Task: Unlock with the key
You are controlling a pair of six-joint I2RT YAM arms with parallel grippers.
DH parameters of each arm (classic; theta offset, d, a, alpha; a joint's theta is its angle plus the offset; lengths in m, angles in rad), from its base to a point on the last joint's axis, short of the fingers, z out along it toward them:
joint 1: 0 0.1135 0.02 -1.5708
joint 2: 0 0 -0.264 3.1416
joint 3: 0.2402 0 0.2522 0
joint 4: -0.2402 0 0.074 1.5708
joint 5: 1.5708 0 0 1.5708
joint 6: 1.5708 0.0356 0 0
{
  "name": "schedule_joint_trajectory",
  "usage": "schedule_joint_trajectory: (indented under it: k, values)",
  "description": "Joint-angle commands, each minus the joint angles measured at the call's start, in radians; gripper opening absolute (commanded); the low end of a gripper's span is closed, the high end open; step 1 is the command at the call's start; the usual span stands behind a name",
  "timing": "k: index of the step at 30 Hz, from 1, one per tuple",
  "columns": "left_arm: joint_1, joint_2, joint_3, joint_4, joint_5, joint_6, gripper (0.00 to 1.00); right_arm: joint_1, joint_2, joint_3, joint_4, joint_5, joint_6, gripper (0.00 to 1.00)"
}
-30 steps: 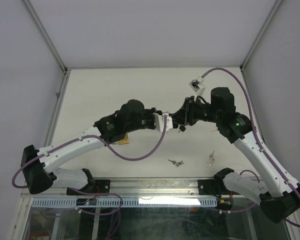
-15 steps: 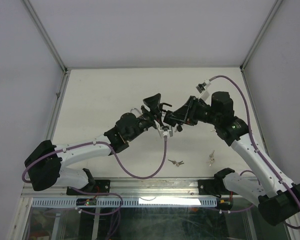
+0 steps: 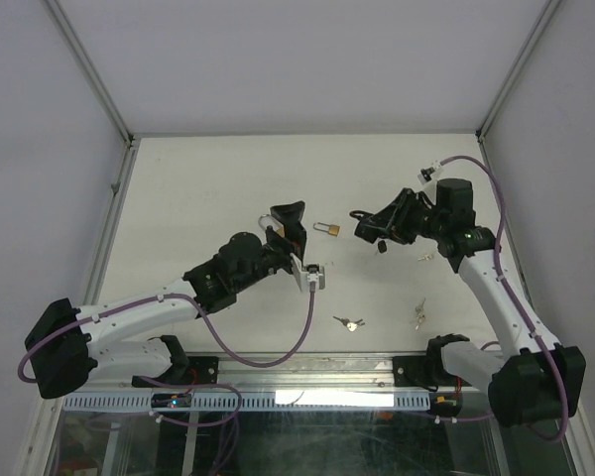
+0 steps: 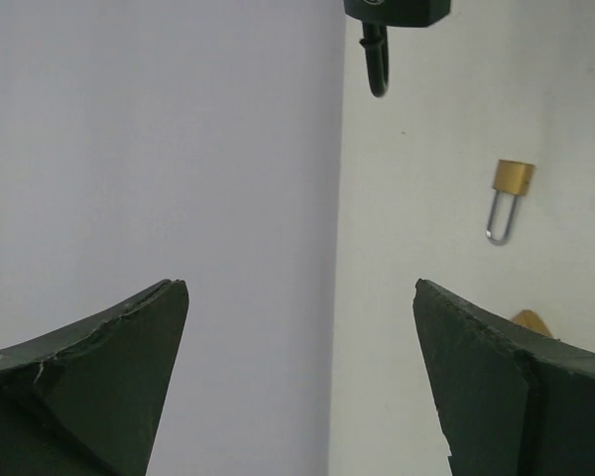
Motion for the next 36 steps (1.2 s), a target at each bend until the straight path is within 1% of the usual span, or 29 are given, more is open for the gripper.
schedule_joint_trajectory:
  k: [1,3,6,8,10,13,16,20,22,26,27,29,31,32,35,36]
  values:
    - [-0.002,-0.020,0.042,-0.144,-0.017,-0.098,0.99,-0.068,0.086,0.070,0.152,0.058,-0.134,0.00]
    - [-0.002,-0.004,0.063,-0.159,-0.047,-0.116,0.99,-0.166,0.178,0.059,0.258,0.046,-0.095,0.00]
    - [-0.002,0.016,0.095,-0.169,-0.077,-0.145,0.99,-0.244,0.303,0.091,0.361,0.071,-0.083,0.00]
    - [-0.002,0.021,0.108,-0.179,-0.082,-0.157,0.99,-0.255,0.390,0.141,0.370,0.093,-0.120,0.00]
    - [-0.002,0.018,0.115,-0.189,-0.084,-0.162,0.99,-0.267,0.476,0.230,0.352,0.108,-0.176,0.00]
    - [-0.002,0.013,0.117,-0.200,-0.089,-0.169,0.99,-0.301,0.580,0.278,0.335,0.107,-0.170,0.00]
    - [-0.002,0.007,0.117,-0.206,-0.096,-0.178,0.99,-0.326,0.645,0.231,0.382,0.075,-0.122,0.00]
    - [-0.002,0.008,0.119,-0.209,-0.109,-0.193,0.99,-0.332,0.712,0.153,0.476,-0.027,-0.020,0.00]
    - [-0.002,0.010,0.119,-0.211,-0.108,-0.200,0.99,-0.324,0.723,0.125,0.492,-0.062,0.018,0.00]
    - [-0.002,0.018,0.124,-0.212,-0.105,-0.205,0.99,-0.321,0.739,0.065,0.511,-0.026,0.025,0.00]
    - [-0.002,0.022,0.128,-0.211,-0.103,-0.208,0.99,-0.329,0.762,0.071,0.506,-0.018,0.027,0.00]
    - [-0.002,0.033,0.138,-0.211,-0.103,-0.218,0.99,-0.341,0.816,0.114,0.445,-0.024,0.031,0.00]
    - [-0.002,0.037,0.150,-0.211,-0.106,-0.221,0.99,-0.342,0.839,0.156,0.386,-0.018,0.009,0.00]
    - [-0.002,0.037,0.153,-0.211,-0.107,-0.219,0.99,-0.342,0.836,0.167,0.363,-0.001,-0.003,0.07]
    - [0.000,0.033,0.159,-0.214,-0.112,-0.228,0.99,-0.347,0.826,0.198,0.293,0.037,-0.037,0.43]
    - [0.001,0.031,0.160,-0.221,-0.109,-0.239,0.99,-0.350,0.828,0.209,0.272,0.037,-0.043,0.49]
